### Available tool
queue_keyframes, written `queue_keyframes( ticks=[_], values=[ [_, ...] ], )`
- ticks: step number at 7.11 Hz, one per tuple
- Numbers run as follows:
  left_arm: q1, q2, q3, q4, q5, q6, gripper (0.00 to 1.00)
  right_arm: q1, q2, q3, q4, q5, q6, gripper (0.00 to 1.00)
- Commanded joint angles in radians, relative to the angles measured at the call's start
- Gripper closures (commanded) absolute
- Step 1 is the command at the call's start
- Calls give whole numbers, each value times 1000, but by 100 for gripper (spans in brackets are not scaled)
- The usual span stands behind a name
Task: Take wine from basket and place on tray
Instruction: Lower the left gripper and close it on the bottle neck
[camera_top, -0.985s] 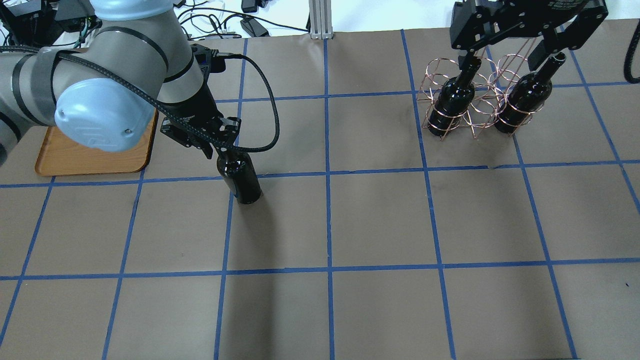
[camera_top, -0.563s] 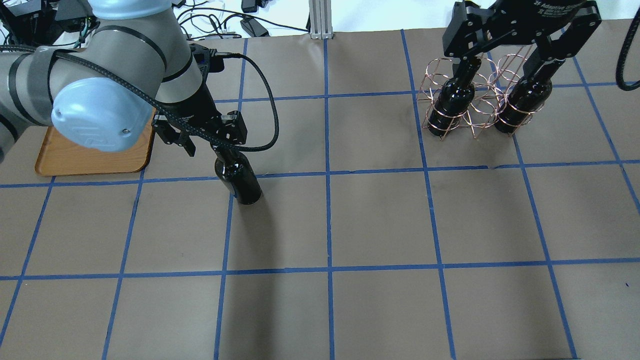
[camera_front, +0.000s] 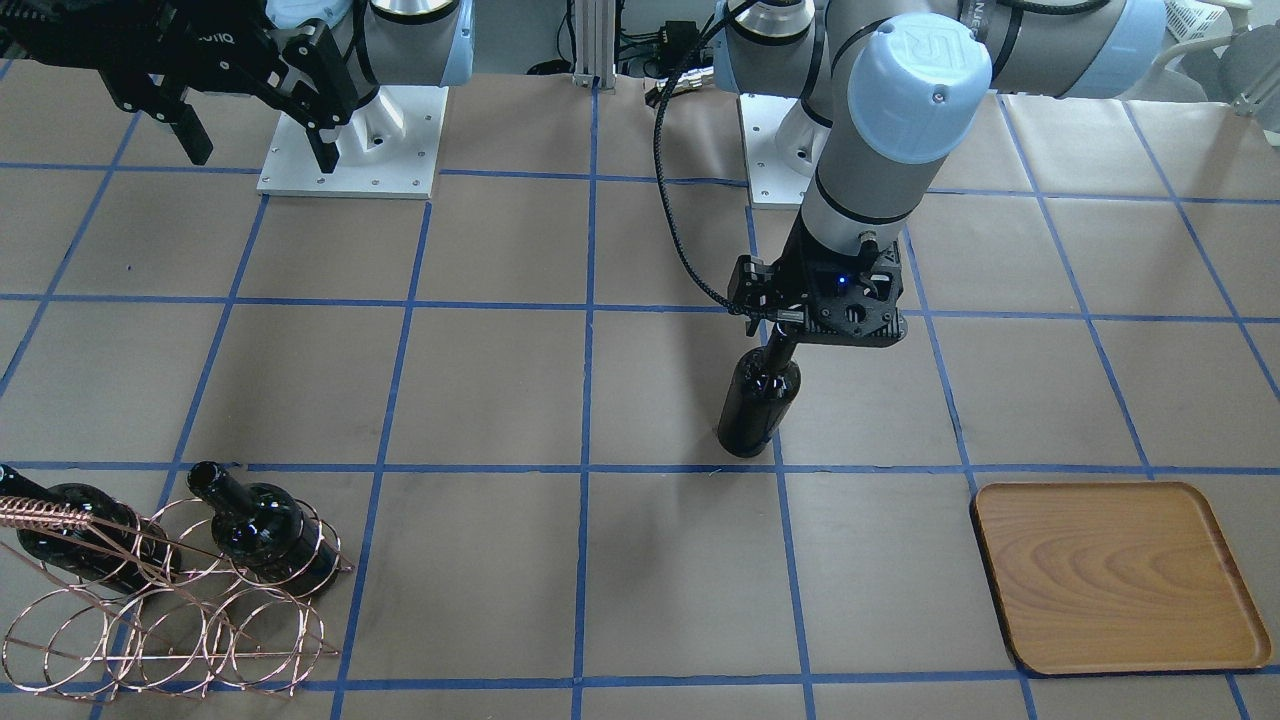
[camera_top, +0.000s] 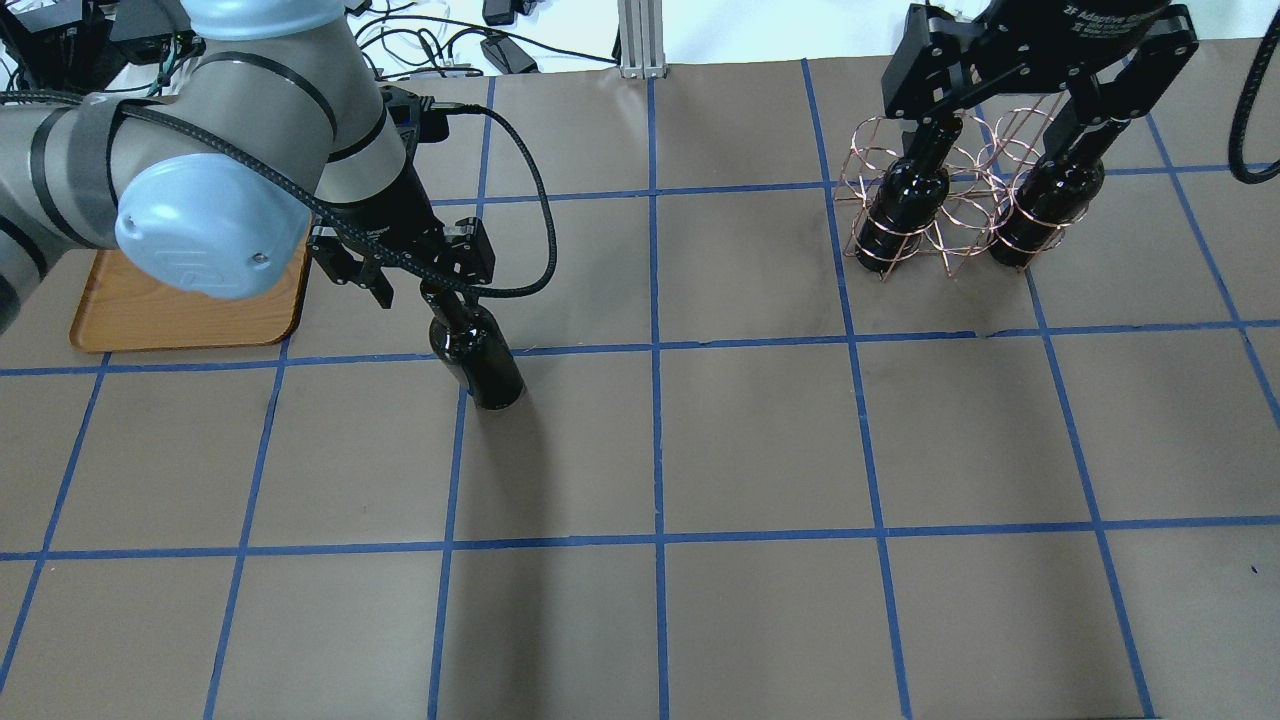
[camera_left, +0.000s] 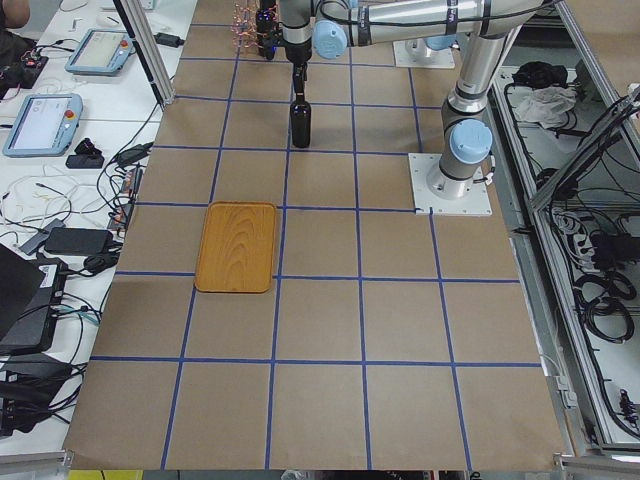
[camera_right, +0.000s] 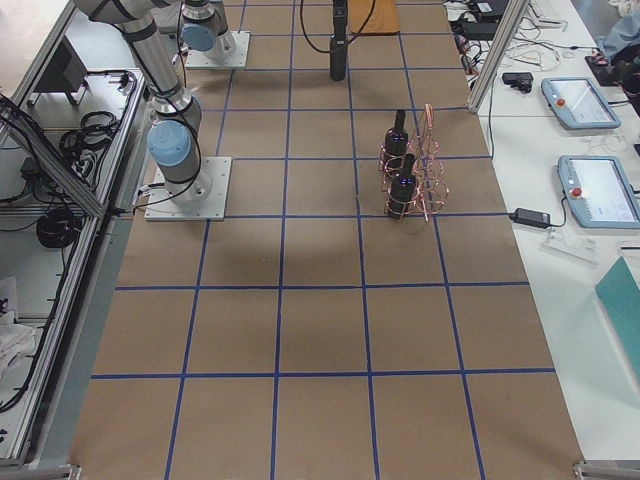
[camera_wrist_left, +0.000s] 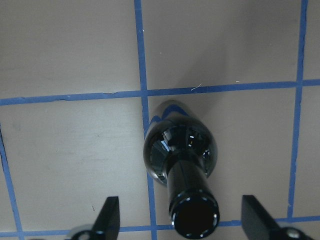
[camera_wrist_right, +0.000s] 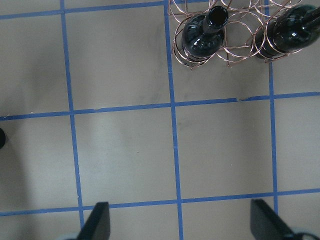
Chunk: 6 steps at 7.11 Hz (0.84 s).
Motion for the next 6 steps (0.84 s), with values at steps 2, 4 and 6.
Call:
queue_keyframes(
  ticks=[2,4,6],
  values=[
    [1,-14,0,7,3,-10,100,0,1,0,-2,-2,-1,0],
    [1,-12,5,7,4,-7,100,0,1,0,-2,3,-2,0],
    [1,-15,64,-4,108,30,100,0,1,0,-2,5,-2,0]
  ],
)
